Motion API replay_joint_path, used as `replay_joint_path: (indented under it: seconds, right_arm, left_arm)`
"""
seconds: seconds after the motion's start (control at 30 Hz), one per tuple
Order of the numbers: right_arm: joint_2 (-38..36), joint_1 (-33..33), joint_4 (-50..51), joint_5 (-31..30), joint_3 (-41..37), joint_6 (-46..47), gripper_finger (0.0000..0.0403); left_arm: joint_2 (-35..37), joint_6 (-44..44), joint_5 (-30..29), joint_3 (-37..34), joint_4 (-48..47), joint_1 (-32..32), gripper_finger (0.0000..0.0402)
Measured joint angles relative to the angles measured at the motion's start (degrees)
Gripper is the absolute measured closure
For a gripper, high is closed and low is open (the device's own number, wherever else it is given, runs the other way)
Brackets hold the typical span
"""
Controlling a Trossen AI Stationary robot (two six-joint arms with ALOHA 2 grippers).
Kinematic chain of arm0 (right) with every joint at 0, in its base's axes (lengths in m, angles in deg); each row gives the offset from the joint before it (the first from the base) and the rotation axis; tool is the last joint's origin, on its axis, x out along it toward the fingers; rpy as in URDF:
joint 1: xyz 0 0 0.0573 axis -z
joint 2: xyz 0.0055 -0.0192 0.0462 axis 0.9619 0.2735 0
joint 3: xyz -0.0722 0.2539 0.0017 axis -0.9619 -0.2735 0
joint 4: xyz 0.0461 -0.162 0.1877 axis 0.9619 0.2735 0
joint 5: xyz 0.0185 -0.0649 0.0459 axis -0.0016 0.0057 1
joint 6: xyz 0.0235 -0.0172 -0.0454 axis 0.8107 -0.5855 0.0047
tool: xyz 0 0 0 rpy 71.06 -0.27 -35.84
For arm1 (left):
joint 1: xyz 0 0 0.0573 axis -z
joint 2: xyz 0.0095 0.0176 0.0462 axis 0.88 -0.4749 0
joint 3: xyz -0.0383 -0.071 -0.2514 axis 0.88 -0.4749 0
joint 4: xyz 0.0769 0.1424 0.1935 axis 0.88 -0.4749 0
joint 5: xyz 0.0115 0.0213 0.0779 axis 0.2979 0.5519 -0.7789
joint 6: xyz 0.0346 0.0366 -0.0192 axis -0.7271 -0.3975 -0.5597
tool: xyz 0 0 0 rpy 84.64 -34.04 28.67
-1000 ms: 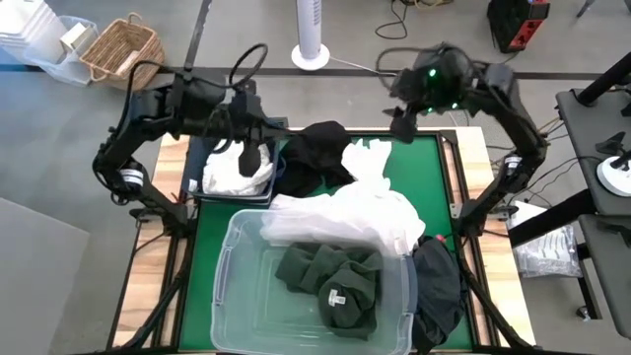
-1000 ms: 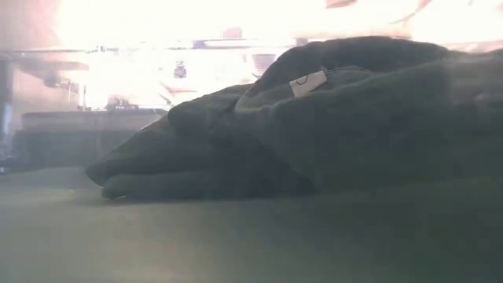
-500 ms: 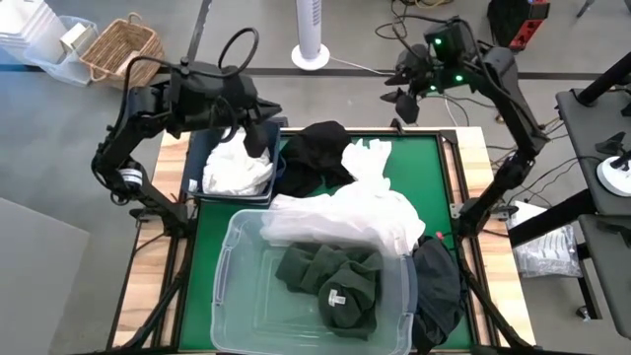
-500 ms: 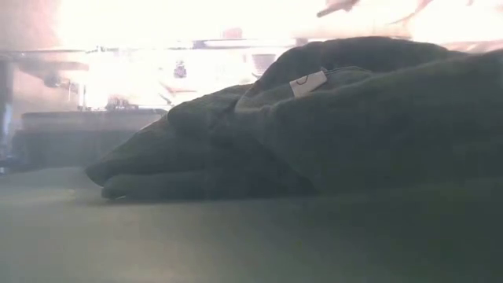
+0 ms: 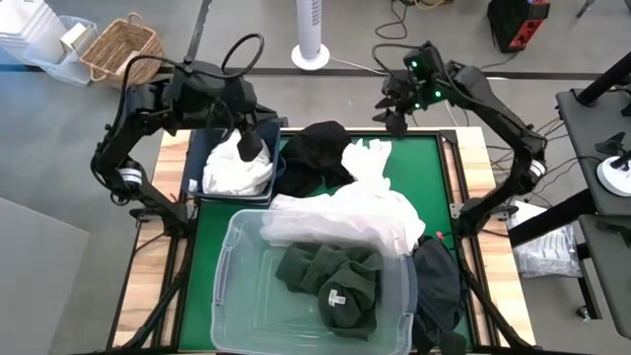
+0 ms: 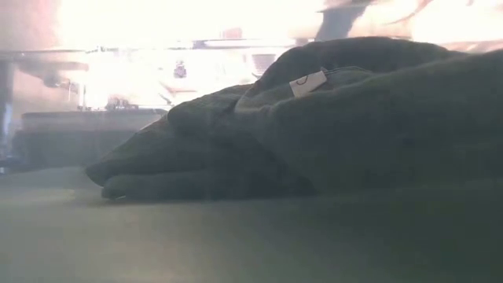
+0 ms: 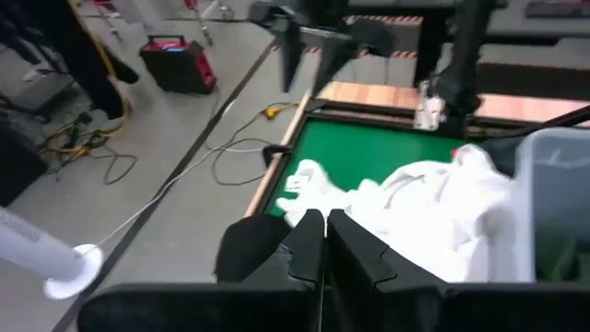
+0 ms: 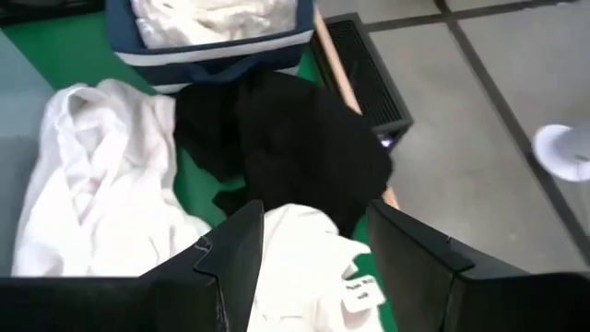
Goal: Sort clothes
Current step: Put the white shirt into the blue laundry bin
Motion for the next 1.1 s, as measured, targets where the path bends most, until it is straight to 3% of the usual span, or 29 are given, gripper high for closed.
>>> replay_joint_path:
  seconds: [0.33, 0.5, 0.7, 0.9, 1.1]
  right_arm:
    - [-9.79, 3.27, -15.9, 0.96, -24.41, 1.67, 0.0223]
    - [-12.75, 5.57, -22.14, -2.64, -34.43, 7.15, 0.0218]
    - [-13.68, 6.25, -20.96, -1.84, -41.99, 17.37, 0.0222]
    - [-14.72, 6.07, -15.3, 8.34, -46.67, 20.77, 0.0223]
    - [-16.71, 6.09, -13.48, 9.0, -50.22, 24.26, 0.0196]
  left_arm:
    - [2.12, -0.83, 0.3, 0.0, -2.94, -3.17, 0.0401]
    - [3.01, -0.85, 0.33, 0.0, -2.95, -3.26, 0.0401]
    - [3.02, -1.7, 0.33, 0.0, -2.95, -3.26, 0.0401]
    - [2.99, -2.9, 1.28, 0.0, -2.95, -3.33, 0.0401]
    - [2.98, -4.17, 4.96, 0.0, -2.93, -3.42, 0.0401]
